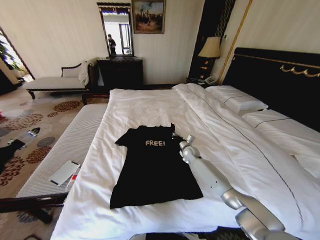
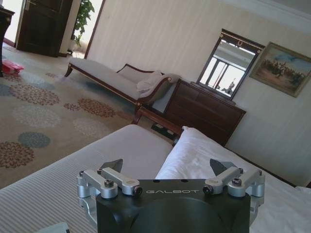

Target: Fold the clothes on the bed.

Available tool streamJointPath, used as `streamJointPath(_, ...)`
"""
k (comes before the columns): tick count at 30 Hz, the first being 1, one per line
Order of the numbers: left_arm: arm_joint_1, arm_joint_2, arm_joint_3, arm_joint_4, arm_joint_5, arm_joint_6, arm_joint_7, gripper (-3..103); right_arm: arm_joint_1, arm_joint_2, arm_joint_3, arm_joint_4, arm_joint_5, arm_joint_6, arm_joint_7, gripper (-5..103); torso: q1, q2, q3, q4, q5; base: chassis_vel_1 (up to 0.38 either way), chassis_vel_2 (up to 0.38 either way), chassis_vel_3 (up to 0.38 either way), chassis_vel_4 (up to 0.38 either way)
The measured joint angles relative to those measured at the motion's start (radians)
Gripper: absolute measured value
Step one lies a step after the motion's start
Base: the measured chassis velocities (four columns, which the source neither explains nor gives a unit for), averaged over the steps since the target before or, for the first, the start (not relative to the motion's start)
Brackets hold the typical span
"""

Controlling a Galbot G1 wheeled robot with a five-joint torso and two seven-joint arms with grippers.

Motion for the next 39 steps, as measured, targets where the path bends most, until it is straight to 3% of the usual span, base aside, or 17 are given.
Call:
streamJointPath(6, 0.003, -0.012, 0.012, 0.002, 0.019, 0.001, 0.003, 100, -0.001, 0.025, -0.040, -0.006, -0.028, 0.012, 0.000, 0, 0.000, 0.000, 0.000, -0.0002, -0.0001, 0.000, 0.000, 0.000, 0.000)
streamJointPath(15, -0.008, -0.018, 0.035, 0.011, 0.039, 0.002, 0.005, 100, -0.016, 0.008, -0.078, 0.016, -0.051, 0.014, 0.011, -2, 0.000, 0.000, 0.000, -0.0001, 0.0000, 0.000, 0.000, 0.000, 0.000)
streamJointPath(16, -0.009, -0.017, 0.035, 0.012, 0.040, 0.002, 0.005, 100, -0.019, 0.003, -0.081, 0.020, -0.054, 0.014, 0.011, 3, 0.000, 0.000, 0.000, -0.0001, 0.0000, 0.000, 0.000, 0.000, 0.000)
streamJointPath(18, -0.010, -0.016, 0.036, 0.013, 0.040, 0.002, 0.005, 100, -0.022, -0.005, -0.082, 0.026, -0.056, 0.014, 0.011, 3, 0.000, 0.000, 0.000, -0.0001, 0.0001, 0.000, 0.000, 0.000, 0.000)
streamJointPath(20, -0.011, -0.013, 0.034, 0.014, 0.040, 0.003, 0.006, 100, -0.029, -0.031, -0.083, 0.057, -0.053, 0.016, 0.007, 14, 0.000, 0.000, 0.000, -0.0002, 0.0002, 0.000, 0.000, 0.000, 0.000)
streamJointPath(22, -0.010, -0.013, 0.033, 0.015, 0.040, 0.003, 0.006, 100, -0.031, -0.050, -0.084, 0.079, -0.048, 0.019, 0.002, 14, 0.000, 0.000, 0.000, -0.0001, 0.0002, 0.000, 0.000, 0.000, 0.000)
streamJointPath(23, -0.008, -0.013, 0.032, 0.015, 0.041, 0.003, 0.006, 100, -0.032, -0.067, -0.086, 0.098, -0.044, 0.022, -0.002, 25, 0.000, 0.000, 0.000, 0.0000, 0.0001, 0.000, 0.000, 0.000, 0.000)
streamJointPath(26, -0.005, -0.019, 0.032, 0.014, 0.045, 0.004, 0.006, 100, -0.037, -0.143, -0.101, 0.201, -0.025, 0.025, -0.029, 41, 0.000, 0.000, 0.000, -0.0003, 0.0001, 0.000, 0.000, 0.000, 0.000)
streamJointPath(28, -0.005, -0.020, 0.034, 0.013, 0.047, 0.004, 0.006, 100, -0.038, -0.153, -0.105, 0.213, -0.023, 0.025, -0.033, 41, 0.000, 0.000, 0.000, -0.0003, 0.0001, 0.000, 0.000, 0.000, 0.000)
streamJointPath(31, -0.001, -0.034, 0.045, 0.000, 0.056, 0.006, 0.007, 100, -0.035, -0.179, -0.122, 0.224, -0.025, 0.030, -0.046, 57, 0.000, 0.000, 0.000, -0.0003, 0.0002, 0.000, 0.000, 0.000, 0.000)
streamJointPath(34, 0.004, -0.041, 0.046, -0.006, 0.059, 0.007, 0.007, 100, -0.024, -0.178, -0.123, 0.202, -0.019, 0.030, -0.045, 62, 0.000, 0.000, 0.000, 0.0000, 0.0001, 0.000, 0.000, 0.000, 0.000)
streamJointPath(36, 0.011, -0.044, 0.035, -0.009, 0.059, 0.007, 0.007, 100, 0.001, -0.174, -0.123, 0.167, 0.042, 0.014, -0.036, 73, 0.000, 0.000, 0.000, -0.0001, 0.0002, 0.000, 0.000, 0.000, 0.000)
streamJointPath(37, 0.011, -0.044, 0.035, -0.009, 0.059, 0.007, 0.007, 100, 0.001, -0.174, -0.123, 0.167, 0.042, 0.014, -0.036, 73, 0.000, 0.000, 0.000, -0.0001, 0.0002, 0.000, 0.000, 0.000, 0.000)
streamJointPath(39, 0.013, -0.034, 0.005, -0.005, 0.052, 0.007, 0.007, 100, 0.029, -0.170, -0.125, 0.152, 0.142, -0.035, -0.018, 84, 0.000, 0.000, 0.000, -0.0001, 0.0001, 0.000, 0.000, 0.000, 0.000)
